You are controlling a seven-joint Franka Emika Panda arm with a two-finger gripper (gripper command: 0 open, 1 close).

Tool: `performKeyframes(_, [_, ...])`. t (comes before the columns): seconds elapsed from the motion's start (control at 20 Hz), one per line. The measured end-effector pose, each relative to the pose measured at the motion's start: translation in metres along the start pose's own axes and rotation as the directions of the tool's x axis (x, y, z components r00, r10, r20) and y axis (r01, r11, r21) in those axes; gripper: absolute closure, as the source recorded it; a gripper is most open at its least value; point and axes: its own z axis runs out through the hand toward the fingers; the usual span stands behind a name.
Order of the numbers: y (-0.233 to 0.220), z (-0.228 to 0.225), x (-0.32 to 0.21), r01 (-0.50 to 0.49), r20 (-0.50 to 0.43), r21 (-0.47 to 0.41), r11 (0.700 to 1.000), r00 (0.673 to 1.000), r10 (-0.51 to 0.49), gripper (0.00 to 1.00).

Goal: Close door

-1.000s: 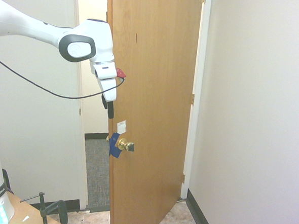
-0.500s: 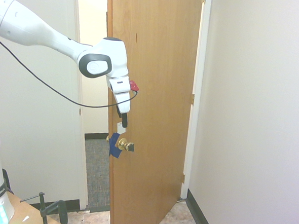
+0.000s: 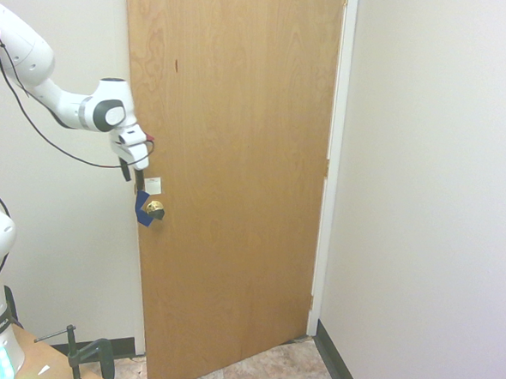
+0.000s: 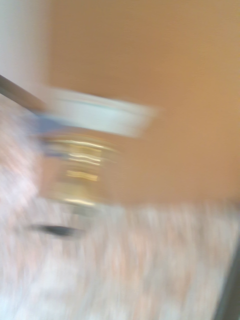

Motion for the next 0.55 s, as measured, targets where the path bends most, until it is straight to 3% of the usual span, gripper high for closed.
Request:
performKeyframes(0.05, [-0.012,-0.003,-0.040,0.059,0.007,0.008,0.998,0.998,-0.059,0.00])
performKeyframes(0.15, [-0.015,-0.005,-0.063,0.101,0.014,0.007,0.995,0.995,-0.101,0.00])
performKeyframes(0.35, [0.019,-0.017,0.007,0.040,-0.009,-0.034,0.999,0.999,-0.041,0.00])
performKeyframes(0.55, [0.086,-0.056,0.076,-0.058,-0.047,-0.057,0.997,0.997,0.056,0.00])
